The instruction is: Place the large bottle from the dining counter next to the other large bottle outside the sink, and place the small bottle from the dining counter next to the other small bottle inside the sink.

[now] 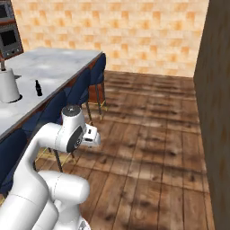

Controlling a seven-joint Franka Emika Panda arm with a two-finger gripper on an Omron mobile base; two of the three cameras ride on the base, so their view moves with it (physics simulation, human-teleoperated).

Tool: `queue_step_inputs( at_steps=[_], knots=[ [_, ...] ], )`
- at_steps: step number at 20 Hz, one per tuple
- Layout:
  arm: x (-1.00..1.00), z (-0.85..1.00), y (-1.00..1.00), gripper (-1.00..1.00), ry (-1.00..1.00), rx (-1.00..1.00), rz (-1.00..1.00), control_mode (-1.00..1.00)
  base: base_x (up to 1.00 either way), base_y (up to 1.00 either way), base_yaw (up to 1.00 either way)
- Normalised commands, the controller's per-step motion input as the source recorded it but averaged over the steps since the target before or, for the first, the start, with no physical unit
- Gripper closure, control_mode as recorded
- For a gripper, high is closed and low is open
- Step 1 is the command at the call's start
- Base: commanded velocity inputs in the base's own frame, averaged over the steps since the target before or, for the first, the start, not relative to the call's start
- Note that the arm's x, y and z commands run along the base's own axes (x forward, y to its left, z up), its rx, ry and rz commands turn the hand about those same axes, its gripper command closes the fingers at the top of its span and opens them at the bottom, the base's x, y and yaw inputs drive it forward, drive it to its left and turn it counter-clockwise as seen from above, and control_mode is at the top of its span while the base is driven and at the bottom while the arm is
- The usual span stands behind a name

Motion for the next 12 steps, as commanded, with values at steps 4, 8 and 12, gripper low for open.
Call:
queue_step_inputs(
  at_steps=[4,8,12],
  knots=[
    [0.00,0.00,0.00,-1.00,0.00,0.00,0.00,1.00,1.00,-0.53,0.61],
    [0.00,0.00,0.00,-1.00,0.00,0.00,0.00,1.00,0.78,-0.69,0.61],
    [0.00,0.00,0.00,-1.00,0.00,0.00,0.00,1.00,0.77,-0.71,0.60]
  ],
)
